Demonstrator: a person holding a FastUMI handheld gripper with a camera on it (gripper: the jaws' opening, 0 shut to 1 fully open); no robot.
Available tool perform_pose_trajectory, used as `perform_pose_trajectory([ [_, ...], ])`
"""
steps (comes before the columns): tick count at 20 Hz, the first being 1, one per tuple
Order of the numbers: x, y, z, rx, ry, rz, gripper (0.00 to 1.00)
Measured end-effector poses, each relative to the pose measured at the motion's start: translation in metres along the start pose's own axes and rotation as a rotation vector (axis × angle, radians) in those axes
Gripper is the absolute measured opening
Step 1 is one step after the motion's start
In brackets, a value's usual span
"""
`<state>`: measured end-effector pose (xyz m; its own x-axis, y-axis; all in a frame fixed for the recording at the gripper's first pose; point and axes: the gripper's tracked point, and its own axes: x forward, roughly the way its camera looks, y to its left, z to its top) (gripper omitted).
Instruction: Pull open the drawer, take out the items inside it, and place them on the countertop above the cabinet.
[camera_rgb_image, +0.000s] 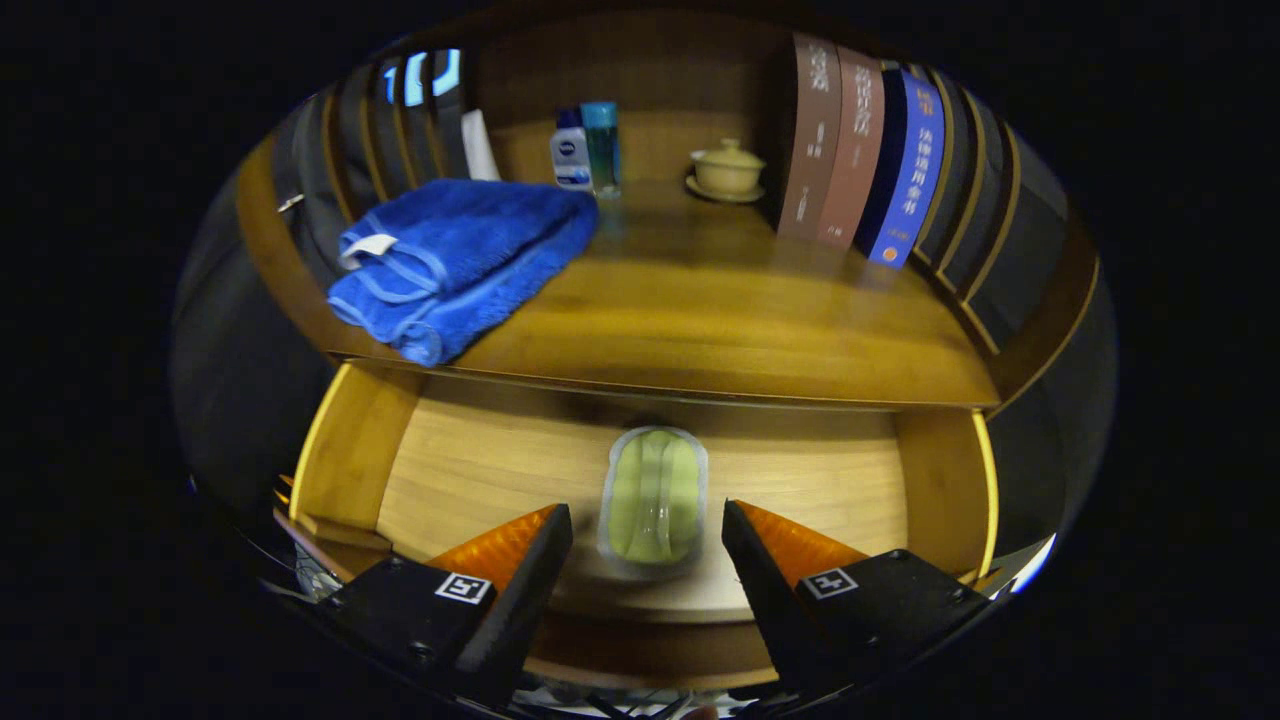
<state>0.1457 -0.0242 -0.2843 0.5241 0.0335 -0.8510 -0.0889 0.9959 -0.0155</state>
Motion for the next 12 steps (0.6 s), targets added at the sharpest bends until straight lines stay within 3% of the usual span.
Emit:
perform_pose_trajectory([
  [6,0.044,-0.003,-0.01,0.028,0.077,-0.034,0.7],
  [10,0.047,0.0,-0.002,-0.009,0.046,-0.031,0.44],
  [11,0.051,-0.002,-0.006,0.011,0.048,-0.031,0.19],
  [12,0.046,-0.002,-0.004,0.018,0.061,-0.025,0.19],
])
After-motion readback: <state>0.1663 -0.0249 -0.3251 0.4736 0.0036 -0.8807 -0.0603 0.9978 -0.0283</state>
